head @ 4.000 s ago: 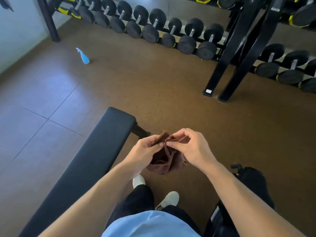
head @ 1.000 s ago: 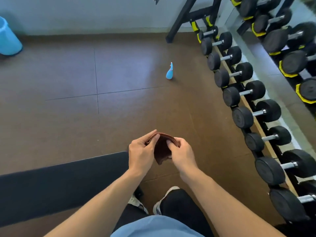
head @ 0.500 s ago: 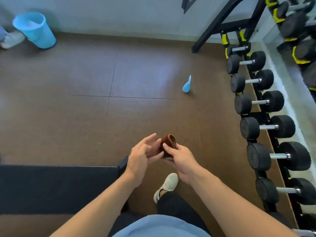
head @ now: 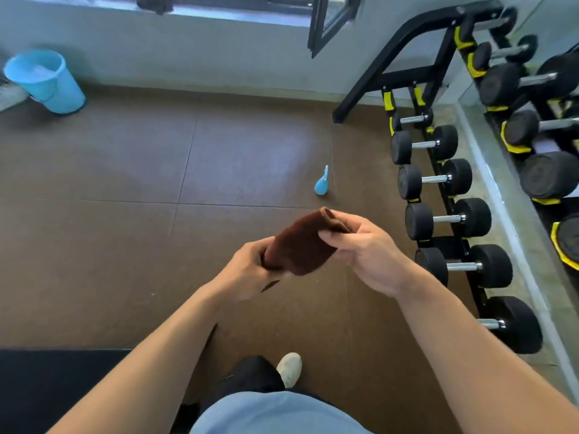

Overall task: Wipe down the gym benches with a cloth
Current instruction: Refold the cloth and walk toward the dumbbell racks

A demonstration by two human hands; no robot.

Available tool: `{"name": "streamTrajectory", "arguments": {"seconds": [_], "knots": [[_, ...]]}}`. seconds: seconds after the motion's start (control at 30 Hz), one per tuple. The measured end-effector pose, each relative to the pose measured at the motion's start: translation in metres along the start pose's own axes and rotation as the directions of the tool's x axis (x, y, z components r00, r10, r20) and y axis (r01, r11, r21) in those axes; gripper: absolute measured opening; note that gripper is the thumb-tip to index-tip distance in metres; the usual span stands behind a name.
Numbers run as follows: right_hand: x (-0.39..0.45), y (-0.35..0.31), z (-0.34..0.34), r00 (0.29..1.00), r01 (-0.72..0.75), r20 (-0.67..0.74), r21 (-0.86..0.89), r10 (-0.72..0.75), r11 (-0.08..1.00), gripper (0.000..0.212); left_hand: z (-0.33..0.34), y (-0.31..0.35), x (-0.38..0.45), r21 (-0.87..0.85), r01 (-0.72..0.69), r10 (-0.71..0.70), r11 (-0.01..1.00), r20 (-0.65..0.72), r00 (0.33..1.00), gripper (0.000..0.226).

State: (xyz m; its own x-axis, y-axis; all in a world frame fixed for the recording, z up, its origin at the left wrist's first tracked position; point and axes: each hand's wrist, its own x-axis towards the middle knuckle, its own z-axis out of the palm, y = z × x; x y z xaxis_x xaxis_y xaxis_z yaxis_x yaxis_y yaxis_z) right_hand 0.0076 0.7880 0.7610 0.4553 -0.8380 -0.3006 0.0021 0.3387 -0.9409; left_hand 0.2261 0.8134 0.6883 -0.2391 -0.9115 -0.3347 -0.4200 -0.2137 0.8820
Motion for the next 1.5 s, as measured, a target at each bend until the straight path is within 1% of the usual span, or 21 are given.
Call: {"name": "streamTrajectory", "arguments": {"seconds": [0.07,0.13,0.23,0.3,0.37,0.4,0.47,0.53,0.6,0.67,0.73,0.87,0.93,1.0,1.1,1.13,1.2,1.27,1.33,1.4,1.5], "knots": [[0.005,-0.017,-0.016,1.000,0.016,-0.023,0.193,-0.012,0.981,0.026,-0.008,0.005,0.008,-0.032,0.025,-0.025,0.999,0.022,0.999,0.023],[0.016,-0.028,-0.032,0.994,0.024,-0.109,0.291,0.008,0.956,0.034,-0.016,0.006,0.017,-0.062,0.096,-0.092,0.993,0.066,0.994,0.015],[0.043,-0.027,-0.059,0.965,0.011,-0.257,0.222,0.048,0.975,0.033,-0.023,-0.002,0.037,-0.110,0.192,-0.177,0.975,0.132,0.975,0.015],[0.066,-0.020,-0.081,0.937,-0.022,-0.339,0.185,0.084,0.982,0.025,-0.028,-0.005,0.057,-0.154,0.237,-0.208,0.959,0.182,0.961,0.026],[0.089,-0.015,-0.104,0.908,-0.072,-0.395,0.182,0.140,0.981,0.023,-0.034,-0.005,0.083,-0.192,0.286,-0.251,0.939,0.185,0.950,0.055],[0.102,-0.014,-0.116,0.889,-0.099,-0.425,0.180,0.168,0.979,0.023,-0.039,-0.004,0.100,-0.200,0.305,-0.273,0.931,0.174,0.946,0.062],[0.130,-0.007,-0.141,0.842,-0.182,-0.485,0.157,0.236,0.971,0.022,-0.050,0.000,0.137,-0.199,0.328,-0.304,0.924,0.138,0.942,0.059],[0.158,0.008,-0.166,0.790,-0.314,-0.534,0.072,0.303,0.947,0.022,-0.062,0.007,0.178,-0.159,0.325,-0.315,0.932,0.086,0.945,0.048],[0.182,0.021,-0.187,0.742,-0.421,-0.573,0.007,0.349,0.907,0.029,-0.075,0.014,0.219,-0.085,0.314,-0.310,0.946,0.056,0.949,0.031],[0.203,0.030,-0.204,0.722,-0.438,-0.599,-0.009,0.346,0.899,0.035,-0.086,0.024,0.262,0.038,0.277,-0.279,0.960,0.043,0.959,0.022],[0.224,0.035,-0.221,0.693,-0.416,-0.641,0.017,0.330,0.909,0.037,-0.091,0.031,0.304,0.149,0.218,-0.226,0.964,0.036,0.974,0.023],[0.260,0.040,-0.257,0.637,-0.398,-0.688,0.093,0.348,0.913,0.032,-0.078,0.048,0.381,0.301,0.166,-0.183,0.939,0.029,0.983,0.028],[0.280,0.043,-0.284,0.598,-0.397,-0.723,0.109,0.347,0.911,0.025,-0.066,0.054,0.420,0.344,0.184,-0.219,0.921,0.066,0.973,0.025],[0.300,0.047,-0.319,0.581,-0.406,-0.727,0.131,0.366,0.904,0.021,-0.055,0.060,0.460,0.354,0.199,-0.242,0.914,0.081,0.967,0.030],[0.333,0.049,-0.374,0.549,-0.427,-0.713,0.210,0.437,0.880,0.022,-0.034,0.074,0.520,0.300,0.260,-0.282,0.918,0.031,0.959,0.030],[0.345,0.049,-0.393,0.537,-0.431,-0.705,0.242,0.463,0.869,0.021,-0.026,0.078,0.539,0.262,0.298,-0.308,0.918,-0.001,0.951,0.030],[0.375,0.059,-0.433,0.512,-0.432,-0.691,0.307,0.510,0.848,0.016,-0.013,0.079,0.581,0.146,0.392,-0.387,0.908,-0.065,0.920,0.020],[0.412,0.077,-0.471,0.478,-0.444,-0.683,0.355,0.553,0.823,0.015,0.000,0.066,0.629,0.057,0.470,-0.464,0.881,-0.094,0.881,0.026],[0.452,0.104,-0.503,0.451,-0.468,-0.668,0.388,0.592,0.794,0.017,0.013,0.039,0.680,0.024,0.520,-0.512,0.854,-0.143,0.847,0.029],[0.489,0.139,-0.528,0.439,-0.491,-0.663,0.388,0.606,0.780,0.013,0.028,0.007,0.727,-0.006,0.545,-0.537,0.838,-0.179,0.824,0.028],[0.543,0.206,-0.558,0.426,-0.541,-0.643,0.383,0.637,0.748,0.014,0.050,-0.053,0.789,0.004,0.565,-0.550,0.825,-0.226,0.804,0.021]]}}
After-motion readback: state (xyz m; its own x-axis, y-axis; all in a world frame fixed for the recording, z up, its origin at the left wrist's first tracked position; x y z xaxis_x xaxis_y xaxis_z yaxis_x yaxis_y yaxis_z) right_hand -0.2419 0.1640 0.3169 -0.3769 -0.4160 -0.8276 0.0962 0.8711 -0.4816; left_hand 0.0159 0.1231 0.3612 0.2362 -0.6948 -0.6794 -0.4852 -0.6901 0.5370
